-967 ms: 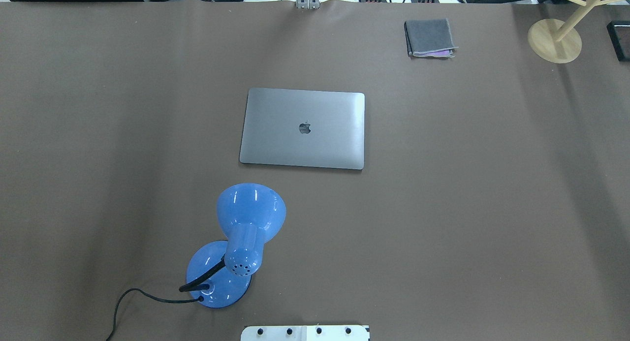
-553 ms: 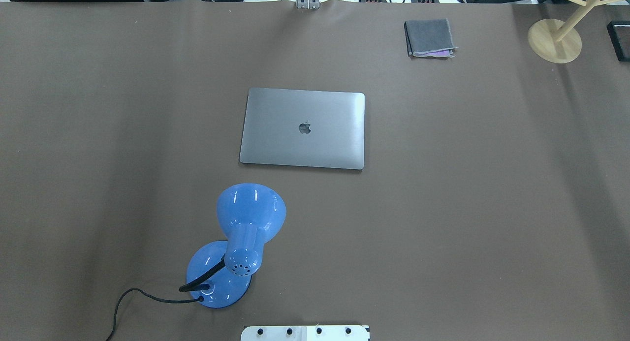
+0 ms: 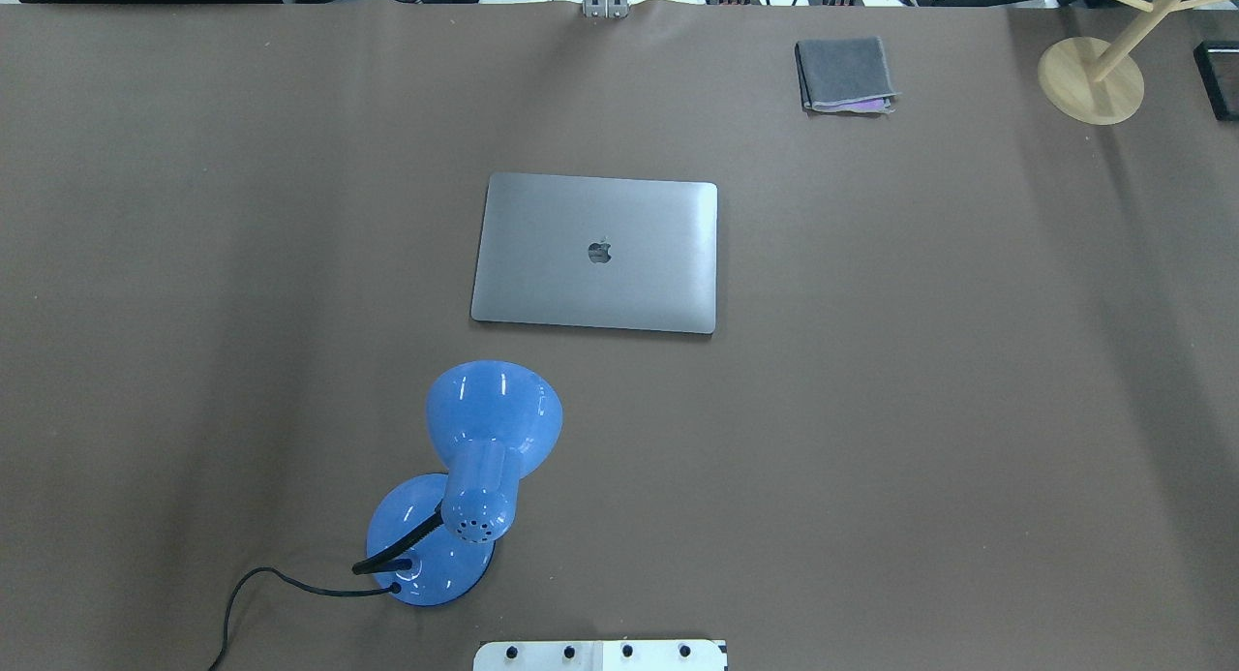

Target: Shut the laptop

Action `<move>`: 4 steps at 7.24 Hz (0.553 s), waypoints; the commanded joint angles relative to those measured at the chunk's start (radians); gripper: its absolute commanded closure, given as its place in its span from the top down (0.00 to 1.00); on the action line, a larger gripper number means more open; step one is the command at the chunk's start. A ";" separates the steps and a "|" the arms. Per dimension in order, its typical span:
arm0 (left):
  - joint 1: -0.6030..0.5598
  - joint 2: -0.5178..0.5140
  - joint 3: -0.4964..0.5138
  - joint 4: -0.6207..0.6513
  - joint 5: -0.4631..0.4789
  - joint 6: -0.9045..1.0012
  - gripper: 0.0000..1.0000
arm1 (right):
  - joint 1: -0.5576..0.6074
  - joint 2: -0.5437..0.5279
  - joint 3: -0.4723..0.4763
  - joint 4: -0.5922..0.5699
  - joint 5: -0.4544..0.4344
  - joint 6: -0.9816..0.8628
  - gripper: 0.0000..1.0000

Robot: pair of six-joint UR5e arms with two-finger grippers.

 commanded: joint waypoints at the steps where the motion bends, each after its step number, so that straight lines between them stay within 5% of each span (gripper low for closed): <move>1: 0.000 0.002 0.000 0.000 0.000 0.000 0.99 | -0.001 0.000 -0.001 0.000 0.000 0.000 1.00; 4: 0.000 0.018 -0.006 -0.003 0.000 0.000 0.99 | -0.003 0.000 -0.002 0.000 -0.002 0.000 1.00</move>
